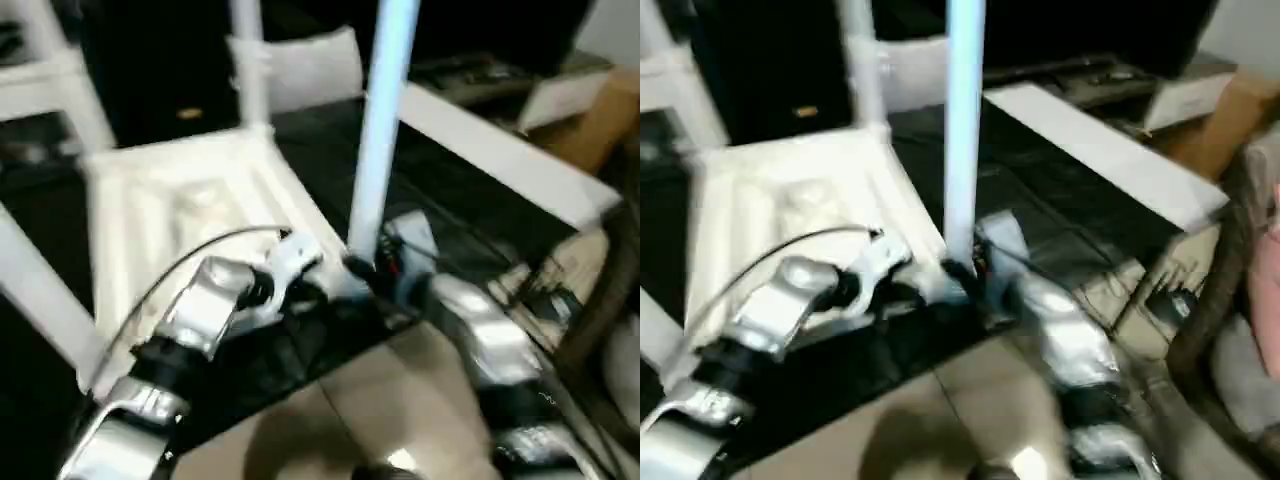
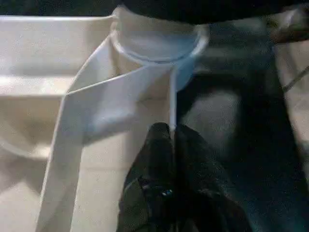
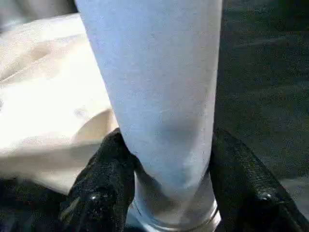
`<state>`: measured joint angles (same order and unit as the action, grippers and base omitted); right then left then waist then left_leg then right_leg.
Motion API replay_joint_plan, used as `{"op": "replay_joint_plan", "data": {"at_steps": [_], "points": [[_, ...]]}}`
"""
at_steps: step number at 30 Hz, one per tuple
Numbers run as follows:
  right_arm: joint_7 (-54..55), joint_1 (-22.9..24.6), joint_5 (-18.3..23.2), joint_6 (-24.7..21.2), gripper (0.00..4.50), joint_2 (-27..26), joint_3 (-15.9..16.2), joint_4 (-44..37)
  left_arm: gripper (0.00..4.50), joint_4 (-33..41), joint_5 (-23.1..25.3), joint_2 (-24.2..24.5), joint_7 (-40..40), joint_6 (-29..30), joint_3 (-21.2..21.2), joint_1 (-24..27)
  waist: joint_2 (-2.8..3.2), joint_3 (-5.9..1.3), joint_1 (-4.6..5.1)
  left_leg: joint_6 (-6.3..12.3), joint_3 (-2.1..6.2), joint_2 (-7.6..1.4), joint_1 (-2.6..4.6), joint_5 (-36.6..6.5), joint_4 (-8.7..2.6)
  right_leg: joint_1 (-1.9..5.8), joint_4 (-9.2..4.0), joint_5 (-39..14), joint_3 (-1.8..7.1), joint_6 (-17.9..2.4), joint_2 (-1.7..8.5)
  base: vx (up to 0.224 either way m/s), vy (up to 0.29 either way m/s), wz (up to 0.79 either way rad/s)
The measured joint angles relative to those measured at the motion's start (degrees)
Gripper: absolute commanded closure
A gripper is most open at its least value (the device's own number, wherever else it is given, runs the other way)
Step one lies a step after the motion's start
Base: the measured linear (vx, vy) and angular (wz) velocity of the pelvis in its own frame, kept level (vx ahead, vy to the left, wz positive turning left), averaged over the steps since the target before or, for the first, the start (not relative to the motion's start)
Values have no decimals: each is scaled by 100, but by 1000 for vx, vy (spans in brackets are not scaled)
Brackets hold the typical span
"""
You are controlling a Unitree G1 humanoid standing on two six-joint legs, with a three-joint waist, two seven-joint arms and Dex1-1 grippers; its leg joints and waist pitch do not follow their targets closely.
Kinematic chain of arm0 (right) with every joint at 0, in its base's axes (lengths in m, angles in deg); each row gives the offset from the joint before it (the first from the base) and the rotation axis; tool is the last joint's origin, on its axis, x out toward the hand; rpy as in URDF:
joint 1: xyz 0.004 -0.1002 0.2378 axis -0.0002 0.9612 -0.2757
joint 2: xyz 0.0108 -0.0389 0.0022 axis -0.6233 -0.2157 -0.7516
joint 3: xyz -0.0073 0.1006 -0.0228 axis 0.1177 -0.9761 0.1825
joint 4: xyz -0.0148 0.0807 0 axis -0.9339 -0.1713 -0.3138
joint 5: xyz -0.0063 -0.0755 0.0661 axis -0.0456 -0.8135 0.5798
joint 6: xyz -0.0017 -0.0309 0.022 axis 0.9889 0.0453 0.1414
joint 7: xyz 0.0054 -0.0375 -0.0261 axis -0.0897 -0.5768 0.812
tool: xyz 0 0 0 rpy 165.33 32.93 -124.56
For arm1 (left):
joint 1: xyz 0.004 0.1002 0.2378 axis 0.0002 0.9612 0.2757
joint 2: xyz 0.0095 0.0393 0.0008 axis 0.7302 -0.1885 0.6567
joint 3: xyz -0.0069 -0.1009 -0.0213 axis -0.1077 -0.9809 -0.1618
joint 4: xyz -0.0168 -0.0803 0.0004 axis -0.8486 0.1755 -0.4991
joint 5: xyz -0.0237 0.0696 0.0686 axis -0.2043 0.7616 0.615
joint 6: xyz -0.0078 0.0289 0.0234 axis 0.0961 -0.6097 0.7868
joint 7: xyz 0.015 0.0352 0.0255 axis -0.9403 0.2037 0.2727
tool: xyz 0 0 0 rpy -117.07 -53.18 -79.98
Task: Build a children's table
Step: Rotate leg to tighten
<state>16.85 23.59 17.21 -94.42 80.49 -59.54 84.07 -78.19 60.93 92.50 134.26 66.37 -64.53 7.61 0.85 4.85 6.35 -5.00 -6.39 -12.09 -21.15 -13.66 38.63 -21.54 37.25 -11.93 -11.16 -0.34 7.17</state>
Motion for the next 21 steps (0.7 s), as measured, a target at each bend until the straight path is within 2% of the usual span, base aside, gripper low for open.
{"op": "replay_joint_plan", "data": {"at_steps": [1, 2, 3, 4, 5, 6, 8, 11, 14, 15, 17, 20, 21], "points": [[155, -10, 9, 100, 185, -130, -64, 91, 450, -44, 0, -18, -42, -11, -7, 0, -63, -9, 10, -9, 33, 110, 65, -3, 6, -25, 16, 38, 93, -20, 6, 73, -27, 0], [259, -6, 9, 201, 185, -201, -101, 136, 450, -94, 0, -35, -58, -46, 15, -16, -47, -19, 5, -44, -7, 138, 125, -34, -18, -48, 6, 36, 105, -24, 10, 0, 0, 0], [324, -35, 9, 306, 177, -249, -100, 178, 450, -106, -4, -1, -53, -102, 27, -41, 20, -31, -8, -25, -6, 136, 96, -125, -40, -35, -66, 31, 21, -32, 32, 0, 0, 0], [344, -53, 9, 360, 166, -272, -100, 206, 450, -109, -4, 14, -48, -126, 28, -60, 79, -47, -28, -27, 50, 113, -1, -123, -64, -39, -125, 32, -65, -31, 34, 98, -3, -22], [357, -55, 9, 404, 158, -275, -100, 204, 450, -113, -4, 16, -47, -159, 34, -79, 99, -59, -31, -51, 96, 97, -33, -106, -95, -41, -182, 37, -93, -35, 5, 134, -6, -5], [357, -59, 8, 427, 146, -271, -99, 197, 450, -115, -5, 33, -42, -221, 43, -83, 86, -72, -28, -57, 114, 86, -49, -28, -151, -49, -224, 98, -79, -86, -16, 134, -6, -5], [277, -49, -28, 522, 136, -190, -8, 171, 450, -129, -6, 166, 27, -363, 62, -118, 88, -75, -55, -26, 99, 87, -90, 111, -151, -84, -199, 210, -53, -108, -17, 26, -11, 7], [16, 170, -186, 658, 102, 80, 310, -96, 450, -271, -7, 394, 260, -708, 96, -245, 89, -78, -190, 10, 82, 90, -166, 133, -180, -164, -218, 230, -49, -140, -18, 19, 3, 0], [-447, 699, -145, 643, 79, 362, 455, -571, 450, -489, 4, 668, 417, -1212, 182, -322, 89, -78, -330, 33, 64, 87, -180, 125, -182, -183, -221, 226, -39, -143, -19, 0, 0, 0], [-724, 1059, 32, 629, 66, 484, 505, -963, 450, -587, 6, 782, 471, -1385, 201, -348, 89, -77, -381, 37, 55, 86, -179, 122, -183, -186, -224, 226, -33, -143, -19, 0, 0, 0], [-985, 1417, 214, 607, 57, 589, 528, -1346, 450, -655, 6, 929, 502, -1524, 183, -348, 90, -77, -413, 39, 40, 82, -171, 121, -183, -187, -224, 228, -22, -143, -19, 0, 0, 0], [-1188, 1834, 459, 183, 35, 906, 526, -2136, 450, -818, 2, 1085, 510, -1657, 119, -344, 86, -75, -444, 36, -18, 65, -110, 120, -184, -186, -225, 261, 75, -141, -45, 0, 0, 0], [-1200, 2031, 503, 12, 15, 1000, 519, -2514, 450, -842, -16, 1088, 529, -1699, 73, -329, 86, -74, -457, 14, -34, 61, -97, 106, -185, -186, -229, 264, 112, -136, -63, 0, 0, 0]]}}
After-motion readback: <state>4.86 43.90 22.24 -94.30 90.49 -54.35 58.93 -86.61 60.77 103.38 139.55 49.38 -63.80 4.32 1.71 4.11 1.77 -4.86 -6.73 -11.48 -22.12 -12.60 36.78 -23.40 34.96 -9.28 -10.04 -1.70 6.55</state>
